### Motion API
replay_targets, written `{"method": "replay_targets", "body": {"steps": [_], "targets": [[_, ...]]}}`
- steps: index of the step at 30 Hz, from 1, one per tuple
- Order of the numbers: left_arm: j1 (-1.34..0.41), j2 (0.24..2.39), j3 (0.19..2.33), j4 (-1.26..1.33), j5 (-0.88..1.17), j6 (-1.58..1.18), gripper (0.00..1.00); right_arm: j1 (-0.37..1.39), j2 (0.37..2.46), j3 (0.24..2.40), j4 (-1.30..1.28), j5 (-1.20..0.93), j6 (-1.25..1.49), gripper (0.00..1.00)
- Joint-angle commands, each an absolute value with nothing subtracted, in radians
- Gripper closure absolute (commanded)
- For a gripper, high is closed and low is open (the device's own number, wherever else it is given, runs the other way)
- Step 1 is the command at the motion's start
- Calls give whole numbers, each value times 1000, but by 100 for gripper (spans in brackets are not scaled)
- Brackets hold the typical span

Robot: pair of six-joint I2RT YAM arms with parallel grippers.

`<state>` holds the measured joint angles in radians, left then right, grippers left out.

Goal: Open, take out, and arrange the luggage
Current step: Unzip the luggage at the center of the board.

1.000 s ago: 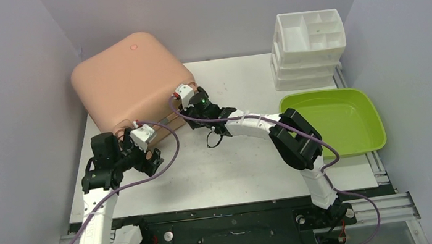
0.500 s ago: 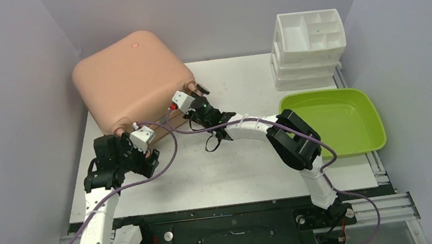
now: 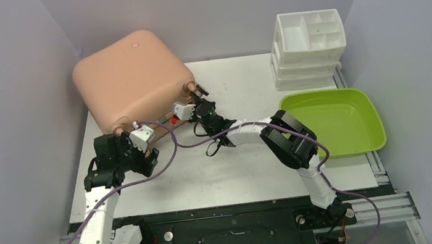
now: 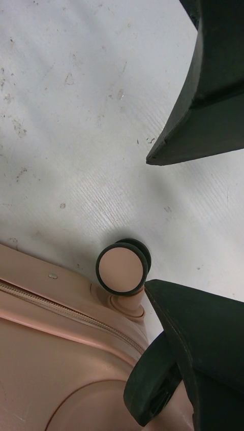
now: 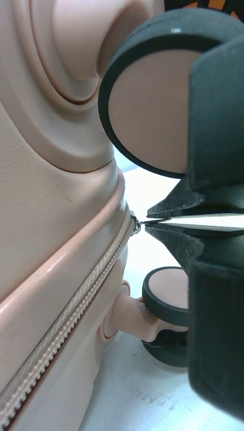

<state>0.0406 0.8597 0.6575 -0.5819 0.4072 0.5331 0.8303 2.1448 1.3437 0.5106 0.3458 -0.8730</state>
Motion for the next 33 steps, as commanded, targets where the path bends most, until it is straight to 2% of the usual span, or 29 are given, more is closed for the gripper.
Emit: {"method": "replay_targets", "body": {"steps": [1, 3, 4, 5, 7, 10, 14, 18, 23, 24, 26, 27, 29, 33], "targets": [[70, 884, 691, -473, 236, 534, 18, 741, 2145, 1352, 498, 549, -942, 95], [70, 886, 692, -472, 243, 537, 18, 738, 2117, 1369, 409, 518, -886, 78], [70, 886, 693, -472, 247, 538, 18, 736, 2080, 1362, 379, 500, -837, 47], [71, 889, 695, -467, 250, 539, 18, 730, 2054, 1354, 310, 440, -789, 27], [76, 889, 699, -462, 254, 541, 17, 715, 1974, 1332, 176, 316, -716, 21], [90, 889, 708, -456, 257, 541, 17, 678, 1848, 1326, -40, 111, -618, 20], [139, 882, 727, -464, 279, 548, 17, 580, 1740, 1378, -313, -265, -518, 19], [240, 865, 782, -527, 429, 554, 16, 453, 1720, 1505, -472, -492, -383, 20], [279, 843, 911, -611, 698, 517, 10, 378, 1769, 1690, -500, -503, -177, 17], [278, 844, 927, -615, 715, 506, 8, 390, 1787, 1740, -581, -477, -171, 17], [278, 850, 972, -605, 746, 452, 5, 414, 1894, 1980, -814, -484, -290, 16], [280, 851, 997, -596, 744, 435, 1, 419, 1957, 2124, -856, -487, -304, 16], [285, 858, 1022, -546, 692, 359, 3, 415, 1995, 2198, -842, -531, -200, 16], [316, 904, 1075, -468, 449, 217, 4, 418, 1962, 2111, -591, -659, 10, 15]]}}
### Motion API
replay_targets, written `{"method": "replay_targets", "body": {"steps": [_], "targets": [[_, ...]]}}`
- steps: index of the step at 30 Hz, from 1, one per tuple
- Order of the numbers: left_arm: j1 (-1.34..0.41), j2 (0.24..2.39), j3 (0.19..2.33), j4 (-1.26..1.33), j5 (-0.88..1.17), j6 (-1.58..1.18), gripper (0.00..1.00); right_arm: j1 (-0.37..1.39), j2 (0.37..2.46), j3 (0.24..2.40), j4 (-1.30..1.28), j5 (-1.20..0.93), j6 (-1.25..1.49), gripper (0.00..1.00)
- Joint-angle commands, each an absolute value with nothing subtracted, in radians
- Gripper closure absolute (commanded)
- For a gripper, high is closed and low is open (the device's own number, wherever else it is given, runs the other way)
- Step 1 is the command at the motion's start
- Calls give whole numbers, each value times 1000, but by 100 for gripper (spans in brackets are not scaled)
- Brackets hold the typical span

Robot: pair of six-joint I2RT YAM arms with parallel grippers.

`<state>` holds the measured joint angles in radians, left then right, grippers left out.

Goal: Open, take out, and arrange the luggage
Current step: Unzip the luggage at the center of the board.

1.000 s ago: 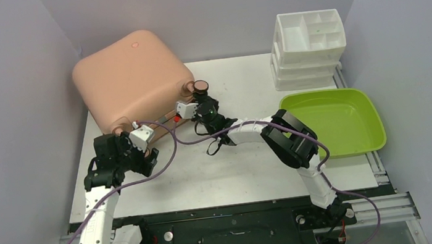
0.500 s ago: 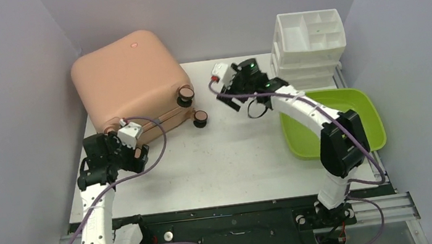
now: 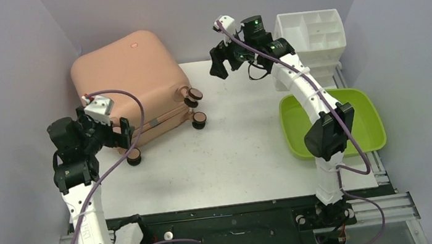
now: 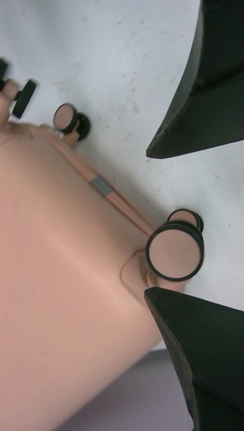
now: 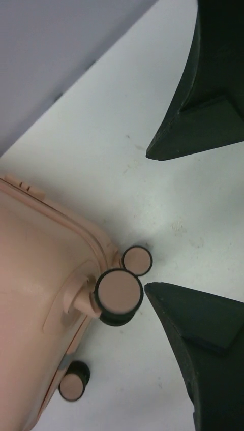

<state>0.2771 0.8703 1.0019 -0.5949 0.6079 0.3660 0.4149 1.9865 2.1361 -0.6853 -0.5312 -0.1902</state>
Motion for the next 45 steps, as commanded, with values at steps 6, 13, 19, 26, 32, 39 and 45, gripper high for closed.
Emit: {"method": "replay_targets", "body": {"steps": [6, 13, 19, 26, 32, 39, 45], "targets": [[476, 976, 1095, -349, 420, 72, 4, 512, 2078, 2280, -645, -572, 129, 15], [513, 1109, 1137, -274, 468, 7, 4, 605, 2143, 2241, -656, -482, 137, 15], [508, 1224, 1173, -248, 495, 7, 4, 644, 2207, 2252, -666, -458, 162, 29], [459, 1324, 1178, -227, 502, 55, 4, 650, 2231, 2255, -670, -404, 191, 48], [384, 1423, 1172, -207, 508, 119, 4, 645, 2260, 2265, -658, -473, 200, 68], [293, 1543, 1199, -192, 530, 145, 4, 653, 2223, 2129, -683, -616, 120, 79], [223, 1625, 1226, -177, 556, 160, 4, 690, 2134, 1954, -697, -707, -4, 82]]}}
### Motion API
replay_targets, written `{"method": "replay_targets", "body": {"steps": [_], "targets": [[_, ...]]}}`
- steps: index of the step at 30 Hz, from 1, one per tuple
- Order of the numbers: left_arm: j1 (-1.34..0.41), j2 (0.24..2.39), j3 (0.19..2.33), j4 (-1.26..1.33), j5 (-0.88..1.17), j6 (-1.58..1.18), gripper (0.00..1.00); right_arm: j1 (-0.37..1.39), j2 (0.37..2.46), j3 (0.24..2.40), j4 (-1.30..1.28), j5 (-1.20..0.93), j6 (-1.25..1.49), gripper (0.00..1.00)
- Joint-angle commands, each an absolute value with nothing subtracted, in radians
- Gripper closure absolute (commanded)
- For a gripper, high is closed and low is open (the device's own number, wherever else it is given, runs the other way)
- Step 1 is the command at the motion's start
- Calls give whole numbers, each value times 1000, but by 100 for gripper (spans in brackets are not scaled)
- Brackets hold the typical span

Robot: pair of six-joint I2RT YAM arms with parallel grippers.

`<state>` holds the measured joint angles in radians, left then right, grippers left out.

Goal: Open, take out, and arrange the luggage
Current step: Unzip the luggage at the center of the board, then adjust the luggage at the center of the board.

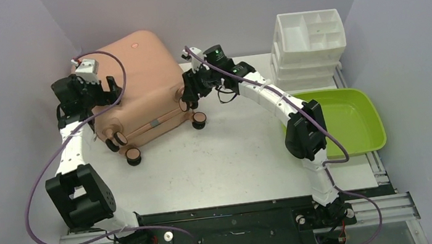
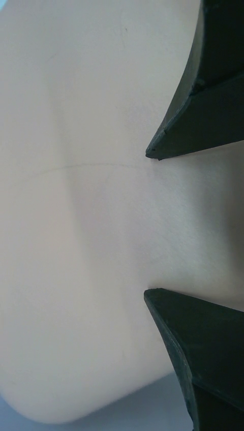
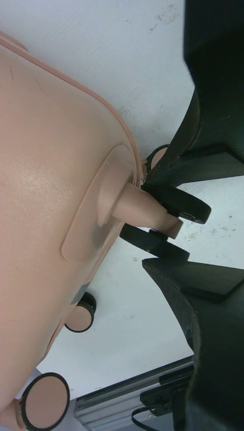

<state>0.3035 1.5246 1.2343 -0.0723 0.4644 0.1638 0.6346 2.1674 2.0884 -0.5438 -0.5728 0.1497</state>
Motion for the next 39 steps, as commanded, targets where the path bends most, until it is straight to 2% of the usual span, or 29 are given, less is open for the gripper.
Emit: {"method": "replay_targets", "body": {"steps": [1, 10, 22, 24, 27, 32, 33, 35, 39], "targets": [[217, 1633, 1229, -175, 559, 161, 4, 703, 2114, 1937, -700, -722, -18, 82], [171, 1643, 1237, -159, 579, 152, 4, 796, 2047, 1773, -670, -751, -81, 84], [288, 1323, 1232, -333, 595, 216, 4, 963, 2104, 1845, -662, -759, -101, 85], [299, 1283, 1207, -357, 611, 239, 4, 995, 2100, 1859, -663, -743, -121, 82], [301, 1232, 1152, -383, 635, 277, 4, 1005, 2057, 1842, -661, -700, -187, 67], [300, 1160, 1093, -457, 741, 350, 4, 974, 1816, 1570, -541, -629, -368, 45], [299, 1150, 1079, -465, 760, 370, 4, 964, 1740, 1516, -508, -630, -382, 44], [299, 1124, 1063, -494, 817, 400, 4, 943, 1638, 1343, -360, -641, -417, 40], [292, 1092, 1039, -558, 916, 452, 4, 889, 1562, 991, 143, -605, -349, 37]]}}
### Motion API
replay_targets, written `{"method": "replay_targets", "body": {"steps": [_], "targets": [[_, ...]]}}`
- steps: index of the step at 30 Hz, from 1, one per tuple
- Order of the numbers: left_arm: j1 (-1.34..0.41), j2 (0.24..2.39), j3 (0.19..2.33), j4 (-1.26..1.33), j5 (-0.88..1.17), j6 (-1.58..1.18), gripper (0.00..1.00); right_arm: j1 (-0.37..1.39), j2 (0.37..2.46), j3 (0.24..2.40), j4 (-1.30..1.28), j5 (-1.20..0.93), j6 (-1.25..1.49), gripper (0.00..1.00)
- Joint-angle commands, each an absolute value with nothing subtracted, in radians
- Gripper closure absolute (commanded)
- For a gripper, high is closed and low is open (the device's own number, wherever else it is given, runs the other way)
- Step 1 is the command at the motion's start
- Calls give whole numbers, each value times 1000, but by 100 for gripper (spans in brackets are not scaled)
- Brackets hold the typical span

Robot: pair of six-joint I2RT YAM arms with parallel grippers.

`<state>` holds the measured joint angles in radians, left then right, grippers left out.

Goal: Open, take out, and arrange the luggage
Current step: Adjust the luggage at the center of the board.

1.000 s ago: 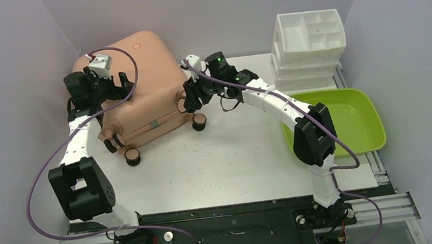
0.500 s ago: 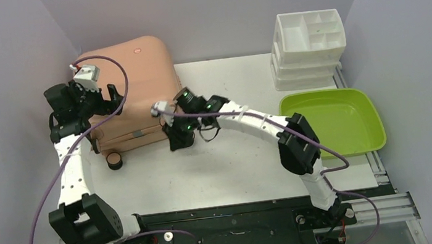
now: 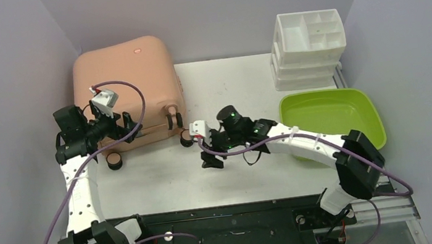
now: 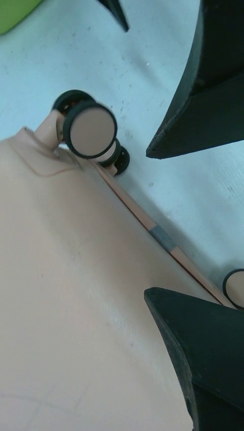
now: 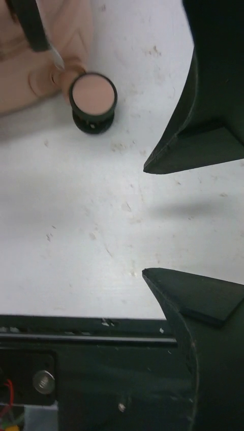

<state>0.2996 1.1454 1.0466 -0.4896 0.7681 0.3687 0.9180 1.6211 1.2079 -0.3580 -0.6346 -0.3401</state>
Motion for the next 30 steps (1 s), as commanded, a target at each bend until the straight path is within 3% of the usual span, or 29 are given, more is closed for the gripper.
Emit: {"method": "replay_targets", "body": {"steps": [1, 5, 10, 24, 30], "targets": [[288, 1086, 1034, -581, 938, 476, 4, 879, 1573, 924, 306, -589, -279, 36], [281, 1082, 1025, -660, 964, 546, 4, 820, 1677, 843, 695, -464, -101, 36], [290, 1074, 1011, -718, 968, 588, 4, 781, 1840, 894, 954, -429, 49, 40], [374, 1069, 942, -755, 1005, 623, 4, 777, 2036, 1006, 1161, -436, 189, 48], [402, 1099, 991, -889, 1004, 716, 4, 789, 2118, 1062, 1182, -405, 229, 51]]}}
